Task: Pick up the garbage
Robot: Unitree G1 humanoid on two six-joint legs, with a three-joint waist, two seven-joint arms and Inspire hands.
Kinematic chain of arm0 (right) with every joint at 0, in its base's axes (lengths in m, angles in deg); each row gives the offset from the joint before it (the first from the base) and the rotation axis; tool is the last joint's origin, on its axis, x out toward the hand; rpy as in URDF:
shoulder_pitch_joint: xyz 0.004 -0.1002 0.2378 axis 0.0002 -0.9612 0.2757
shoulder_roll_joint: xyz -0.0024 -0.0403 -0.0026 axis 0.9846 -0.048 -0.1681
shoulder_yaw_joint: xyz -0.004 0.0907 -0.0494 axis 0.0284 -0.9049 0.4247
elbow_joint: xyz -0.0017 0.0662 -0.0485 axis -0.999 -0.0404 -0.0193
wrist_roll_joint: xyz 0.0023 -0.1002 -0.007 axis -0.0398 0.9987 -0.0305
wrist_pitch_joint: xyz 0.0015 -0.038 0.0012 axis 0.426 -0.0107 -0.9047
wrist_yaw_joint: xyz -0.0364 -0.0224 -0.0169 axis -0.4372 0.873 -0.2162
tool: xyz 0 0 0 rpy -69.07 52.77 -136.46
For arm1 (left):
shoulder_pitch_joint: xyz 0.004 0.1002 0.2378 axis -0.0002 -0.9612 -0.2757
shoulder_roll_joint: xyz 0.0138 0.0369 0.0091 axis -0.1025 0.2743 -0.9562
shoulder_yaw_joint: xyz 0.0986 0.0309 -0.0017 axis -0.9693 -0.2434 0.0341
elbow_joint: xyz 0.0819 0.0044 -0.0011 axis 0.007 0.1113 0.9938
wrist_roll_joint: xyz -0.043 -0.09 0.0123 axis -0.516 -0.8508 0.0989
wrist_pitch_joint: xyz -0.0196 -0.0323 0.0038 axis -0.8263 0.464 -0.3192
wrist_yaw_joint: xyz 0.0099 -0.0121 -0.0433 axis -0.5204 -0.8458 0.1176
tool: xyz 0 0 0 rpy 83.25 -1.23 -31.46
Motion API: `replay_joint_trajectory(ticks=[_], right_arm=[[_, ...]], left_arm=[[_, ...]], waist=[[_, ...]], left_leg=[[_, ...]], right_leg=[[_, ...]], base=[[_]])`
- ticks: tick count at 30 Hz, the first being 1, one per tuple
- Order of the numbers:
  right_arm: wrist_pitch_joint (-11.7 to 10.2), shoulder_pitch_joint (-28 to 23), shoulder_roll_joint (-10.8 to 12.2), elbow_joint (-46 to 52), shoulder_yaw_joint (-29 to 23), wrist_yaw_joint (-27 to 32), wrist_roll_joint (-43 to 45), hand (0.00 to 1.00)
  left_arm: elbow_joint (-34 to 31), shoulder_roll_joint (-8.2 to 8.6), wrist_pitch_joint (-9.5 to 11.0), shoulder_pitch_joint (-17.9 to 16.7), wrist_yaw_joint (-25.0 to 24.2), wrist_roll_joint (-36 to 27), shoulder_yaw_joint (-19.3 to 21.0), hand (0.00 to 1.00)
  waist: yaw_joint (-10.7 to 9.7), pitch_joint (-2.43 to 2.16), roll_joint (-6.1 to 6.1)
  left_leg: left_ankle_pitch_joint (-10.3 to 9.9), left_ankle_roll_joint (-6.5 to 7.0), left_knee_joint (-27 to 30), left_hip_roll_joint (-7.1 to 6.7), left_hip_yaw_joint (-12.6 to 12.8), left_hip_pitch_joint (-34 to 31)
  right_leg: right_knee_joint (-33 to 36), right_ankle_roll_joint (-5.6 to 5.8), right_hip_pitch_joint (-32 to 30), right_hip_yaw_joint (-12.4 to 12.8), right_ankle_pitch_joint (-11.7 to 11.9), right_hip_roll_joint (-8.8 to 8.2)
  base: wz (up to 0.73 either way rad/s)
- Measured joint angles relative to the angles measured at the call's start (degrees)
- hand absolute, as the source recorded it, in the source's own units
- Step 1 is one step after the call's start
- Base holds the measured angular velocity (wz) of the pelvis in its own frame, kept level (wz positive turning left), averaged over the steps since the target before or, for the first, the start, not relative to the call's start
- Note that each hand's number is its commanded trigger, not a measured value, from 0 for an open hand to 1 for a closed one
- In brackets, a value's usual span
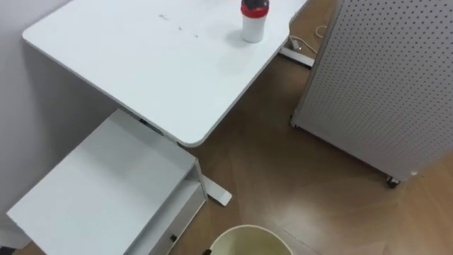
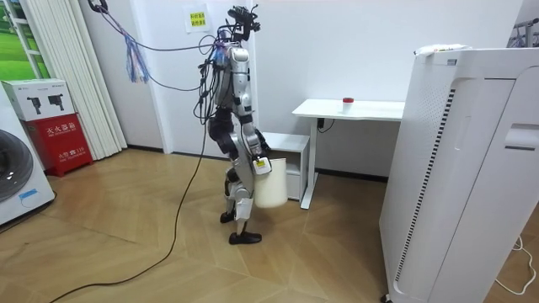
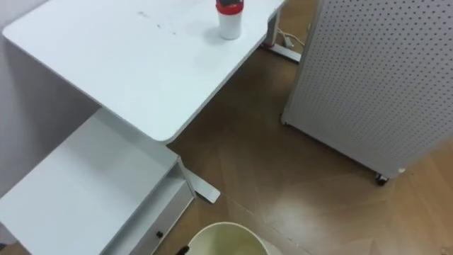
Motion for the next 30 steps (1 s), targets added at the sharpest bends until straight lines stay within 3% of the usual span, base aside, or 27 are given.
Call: replay_joint_trajectory(ticks=[2, 6, 10, 15, 20, 25, 30], right_arm=[[-0.46, -1.14, -0.93, 0.05, -0.36, -0.09, 0.26, 1.00], [-1.10, -4.49, -1.50, 0.64, -5.90, -0.19, 0.99, 1.00], [-0.97, -7.87, -1.62, 2.22, -6.76, 0.28, 0.74, 1.00], [-0.95, -11.37, -1.59, 6.23, -8.17, 1.05, 3.58, 1.00], [-0.92, -13.62, -1.39, 7.79, -9.75, 1.24, 3.56, 1.00], [-0.91, -14.40, -1.36, 7.82, -11.86, 1.83, 3.48, 1.00], [-0.87, -14.48, -1.31, 7.83, -13.61, 1.81, 3.42, 1.00]], left_arm=[[-1.84, -0.57, 1.30, -1.11, 0.85, 0.08, 2.26, 0.00], [-7.91, -0.71, 2.60, -4.67, 3.46, 0.83, 8.89, 0.00], [-17.11, -2.61, 3.19, -8.59, 6.86, 0.87, 9.83, 0.00], [-21.85, -3.23, 4.70, -11.41, 10.15, 0.80, 12.75, 0.00], [-25.60, -5.08, 4.70, -13.19, 13.72, 0.66, 14.91, 0.00], [-28.47, -5.33, 6.78, -13.92, 19.34, 0.54, 17.06, 0.00], [-30.88, -5.35, 7.04, -14.04, 20.86, 0.60, 17.26, 0.00]], waist=[[0.08, -0.20, 0.08], [-0.06, -0.69, -0.13], [0.04, -1.81, -0.94], [0.00, -2.65, -1.99], [-0.29, -2.95, -2.93], [-0.35, -2.69, -2.41], [0.02, -2.52, -2.08]], left_leg=[[0.06, -0.05, -0.95, -0.42, 0.03, 2.09], [0.07, -0.07, -3.76, -0.86, 0.13, 7.61], [0.07, -0.07, -5.72, -1.45, -0.01, 11.98], [0.07, -0.06, -7.81, -1.45, -0.09, 17.18], [-0.01, -0.05, -8.21, -1.46, -0.83, 19.32], [-0.04, 0.00, -9.01, -1.57, -0.36, 21.17], [-0.30, -0.10, -9.03, -1.33, 0.44, 21.25]], right_leg=[[-0.84, 0.24, 1.91, 0.02, -0.15, 0.04], [-1.99, 0.98, 6.53, 0.12, -0.75, -0.17], [-3.93, 1.42, 10.95, 0.16, -1.05, -0.01], [-5.46, 1.84, 15.90, 0.20, -1.24, 0.04], [-6.92, 2.13, 18.78, 0.21, -1.05, 0.45], [-6.77, 2.17, 19.85, 0.77, -0.97, 0.45], [-6.71, 2.11, 19.46, 1.70, -0.90, 0.78]], base=[[0.00], [0.00], [0.00], [0.00], [0.07], [-0.07], [-0.07]])
